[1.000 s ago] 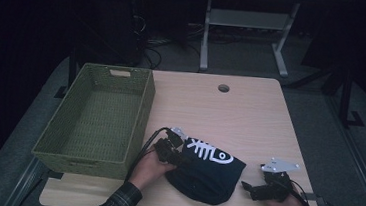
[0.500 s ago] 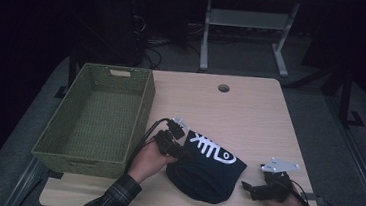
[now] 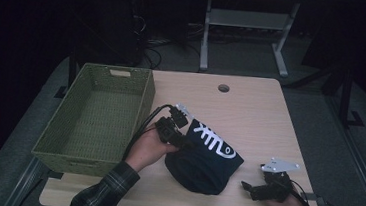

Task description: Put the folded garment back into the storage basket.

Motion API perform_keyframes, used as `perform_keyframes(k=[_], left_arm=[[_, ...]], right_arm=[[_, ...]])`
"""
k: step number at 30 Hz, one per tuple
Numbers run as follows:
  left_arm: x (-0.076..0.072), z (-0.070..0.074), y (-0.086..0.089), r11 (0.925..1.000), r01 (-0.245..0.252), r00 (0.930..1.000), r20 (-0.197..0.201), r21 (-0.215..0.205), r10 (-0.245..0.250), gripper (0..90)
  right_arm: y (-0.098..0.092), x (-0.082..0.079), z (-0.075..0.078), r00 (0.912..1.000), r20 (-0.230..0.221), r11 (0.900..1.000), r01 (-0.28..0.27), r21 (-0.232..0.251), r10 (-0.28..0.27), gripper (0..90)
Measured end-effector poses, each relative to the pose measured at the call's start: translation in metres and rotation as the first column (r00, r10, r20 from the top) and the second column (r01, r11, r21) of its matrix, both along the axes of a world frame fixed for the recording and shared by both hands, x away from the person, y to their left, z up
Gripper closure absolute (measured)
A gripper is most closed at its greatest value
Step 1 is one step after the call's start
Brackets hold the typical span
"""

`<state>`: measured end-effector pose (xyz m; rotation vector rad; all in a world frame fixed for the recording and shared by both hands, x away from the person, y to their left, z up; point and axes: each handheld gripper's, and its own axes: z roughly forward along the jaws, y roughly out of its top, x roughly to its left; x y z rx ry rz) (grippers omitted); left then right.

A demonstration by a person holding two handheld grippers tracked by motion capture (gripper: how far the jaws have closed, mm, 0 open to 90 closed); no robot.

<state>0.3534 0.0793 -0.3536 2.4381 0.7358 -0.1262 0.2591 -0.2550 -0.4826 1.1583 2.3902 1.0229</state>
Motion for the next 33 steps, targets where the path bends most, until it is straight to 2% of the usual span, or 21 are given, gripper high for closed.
perform_keyframes(k=[10,17,18,33], left_arm=[[0.001,0.025,0.0,0.9998,0.017,0.9998,0.014,0.008,-0.017,71.7],[0.001,0.043,0.004,0.9998,0.022,0.9994,0.026,-0.005,-0.022,71.7],[0.002,0.048,0.006,0.9997,0.022,0.9995,0.025,-0.007,-0.022,71.7],[0.006,0.084,0.031,1.0,-0.005,0.9998,0.02,-0.001,0.005,71.6]], right_arm=[[0.0,0.0,0.0,1.0,0.0,1.0,0.0,0.0,0.0,4.2],[0.0,0.0,0.0,1.0,0.0,1.0,0.0,0.001,0.0,4.2],[0.0,0.0,0.0,1.0,0.0,1.0,0.0,0.0,0.0,4.2],[0.0,0.0,0.0,1.0,0.0,1.0,0.0,0.0,0.0,4.2]])
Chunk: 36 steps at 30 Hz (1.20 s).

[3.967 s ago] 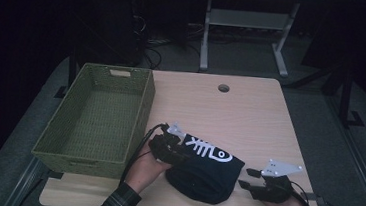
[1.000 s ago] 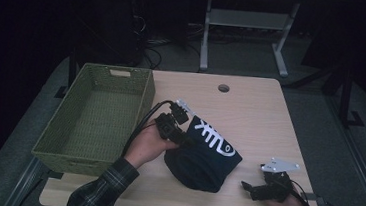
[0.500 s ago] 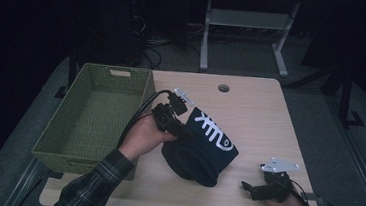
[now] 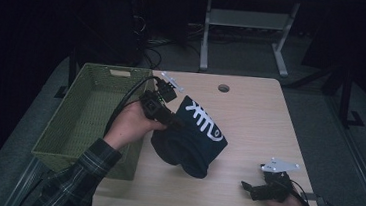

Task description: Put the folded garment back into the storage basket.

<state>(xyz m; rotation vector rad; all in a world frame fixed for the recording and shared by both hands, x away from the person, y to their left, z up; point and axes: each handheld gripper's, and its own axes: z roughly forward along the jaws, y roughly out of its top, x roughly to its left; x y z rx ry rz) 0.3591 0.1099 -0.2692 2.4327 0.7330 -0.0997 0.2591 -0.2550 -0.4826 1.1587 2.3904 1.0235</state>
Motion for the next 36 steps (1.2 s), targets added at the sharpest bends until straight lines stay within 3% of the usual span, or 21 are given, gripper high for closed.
perform_keyframes(k=[19,24,36], left_arm=[[0.007,0.049,0.051,0.9976,-0.07,0.9975,0.011,0.001,0.07,71.6],[0.004,0.061,0.071,0.9935,-0.112,0.9934,0.023,-0.018,0.112,71.7],[0.001,0.075,0.109,0.981,-0.188,0.9813,0.032,-0.048,0.189,71.7]], right_arm=[[0.0,0.0,0.0,1.0,0.0,1.0,0.0,0.0,0.0,4.2],[0.0,0.0,0.0,1.0,0.0,1.0,0.0,0.0,0.0,4.2],[0.0,0.0,0.0,1.0,0.0,1.0,0.001,0.0,-0.001,4.2]])
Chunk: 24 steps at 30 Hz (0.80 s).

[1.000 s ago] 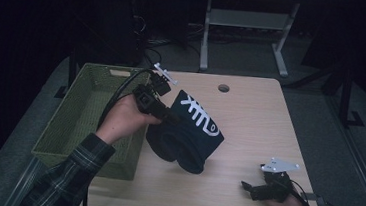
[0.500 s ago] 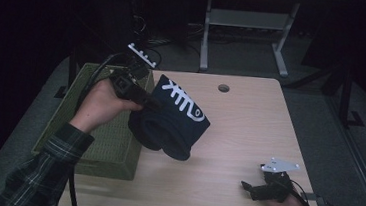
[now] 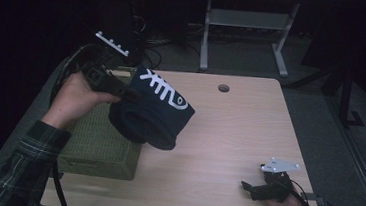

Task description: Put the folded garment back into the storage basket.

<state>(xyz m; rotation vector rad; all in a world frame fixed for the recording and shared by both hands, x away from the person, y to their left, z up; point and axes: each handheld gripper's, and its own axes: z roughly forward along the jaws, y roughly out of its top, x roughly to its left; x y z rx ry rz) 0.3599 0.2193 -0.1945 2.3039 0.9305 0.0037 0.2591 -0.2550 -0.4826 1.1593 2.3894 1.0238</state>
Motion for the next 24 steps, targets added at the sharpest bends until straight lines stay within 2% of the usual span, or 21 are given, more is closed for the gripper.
perform_keyframes(k=[2,5,6,7,13,16,17,24], left_arm=[[-0.002,0.005,0.012,0.9996,-0.028,0.9996,0.01,-0.007,0.028,71.7],[-0.003,0.009,0.02,0.999,-0.044,0.9989,0.016,-0.009,0.044,71.7],[-0.004,0.011,0.028,0.998,-0.062,0.9978,0.021,-0.007,0.062,71.7],[-0.004,0.011,0.028,0.998,-0.062,0.9978,0.021,-0.007,0.062,71.7],[-0.008,0.016,0.053,0.9935,-0.112,0.9934,0.025,-0.021,0.112,71.7],[-0.01,0.016,0.065,0.9906,-0.135,0.9905,0.023,-0.021,0.136,71.8],[-0.011,0.016,0.073,0.9877,-0.156,0.9874,0.027,-0.012,0.156,71.8],[-0.017,0.016,0.093,0.9798,-0.2,0.9794,0.029,-0.008,0.2,71.8]], right_arm=[[0.0,0.0,0.0,1.0,0.0,1.0,-0.001,-0.001,0.001,4.2],[0.0,0.0,0.0,1.0,0.0,1.0,0.0,0.0,0.0,4.2],[0.0,0.0,0.0,1.0,0.001,1.0,0.0,-0.001,0.0,4.2],[0.0,0.0,0.0,1.0,0.0,1.0,0.0,0.0,0.0,4.2],[0.0,0.0,0.0,1.0,0.0,1.0,0.0,-0.001,0.0,4.2],[0.0,0.0,0.0,1.0,0.0,1.0,0.003,-0.001,-0.003,4.2],[0.0,0.0,0.0,1.0,0.0,1.0,0.004,-0.001,-0.004,4.2],[0.0,0.0,0.0,1.0,-0.001,1.0,0.009,0.0,-0.009,4.2]])
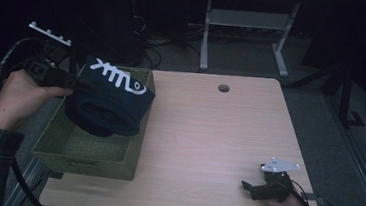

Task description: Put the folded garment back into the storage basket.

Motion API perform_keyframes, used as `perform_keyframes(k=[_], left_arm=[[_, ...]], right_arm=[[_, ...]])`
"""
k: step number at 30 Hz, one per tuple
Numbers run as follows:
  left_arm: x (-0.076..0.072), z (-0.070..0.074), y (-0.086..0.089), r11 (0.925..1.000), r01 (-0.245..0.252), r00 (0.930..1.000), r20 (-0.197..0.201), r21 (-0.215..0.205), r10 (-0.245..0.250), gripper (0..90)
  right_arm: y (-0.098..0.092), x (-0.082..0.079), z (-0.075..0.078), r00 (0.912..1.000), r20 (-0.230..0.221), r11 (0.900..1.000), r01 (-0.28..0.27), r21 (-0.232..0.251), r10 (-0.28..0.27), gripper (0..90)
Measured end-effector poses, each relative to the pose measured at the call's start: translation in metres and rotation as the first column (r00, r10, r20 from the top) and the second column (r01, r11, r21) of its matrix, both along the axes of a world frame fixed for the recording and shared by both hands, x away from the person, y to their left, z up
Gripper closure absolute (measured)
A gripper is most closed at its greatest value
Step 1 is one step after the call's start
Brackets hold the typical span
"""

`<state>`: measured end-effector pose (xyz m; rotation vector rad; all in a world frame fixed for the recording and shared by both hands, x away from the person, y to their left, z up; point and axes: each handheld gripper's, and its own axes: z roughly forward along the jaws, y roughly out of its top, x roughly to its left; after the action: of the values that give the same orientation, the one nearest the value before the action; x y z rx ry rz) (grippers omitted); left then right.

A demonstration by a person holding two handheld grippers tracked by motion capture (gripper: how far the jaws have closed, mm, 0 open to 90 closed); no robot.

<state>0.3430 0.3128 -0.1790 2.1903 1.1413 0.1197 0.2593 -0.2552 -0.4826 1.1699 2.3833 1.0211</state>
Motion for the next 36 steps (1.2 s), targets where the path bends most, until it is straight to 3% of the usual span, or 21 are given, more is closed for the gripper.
perform_keyframes(k=[6,25,36], left_arm=[[-0.005,-0.007,0.013,0.9997,-0.023,0.9997,-0.002,-0.012,0.023,71.8],[-0.002,-0.058,0.05,0.9909,-0.089,0.995,-0.055,-0.101,0.083,71.8],[0.0,-0.073,0.059,0.9871,-0.119,0.9909,-0.076,-0.107,0.111,71.8]], right_arm=[[0.0,0.0,0.0,1.0,0.001,1.0,0.002,0.0,-0.002,4.2],[-0.001,0.001,0.0,0.9999,0.006,1.0,0.009,-0.005,-0.009,4.2],[-0.001,0.001,0.0,0.9999,0.006,1.0,0.008,-0.006,-0.008,4.2]])
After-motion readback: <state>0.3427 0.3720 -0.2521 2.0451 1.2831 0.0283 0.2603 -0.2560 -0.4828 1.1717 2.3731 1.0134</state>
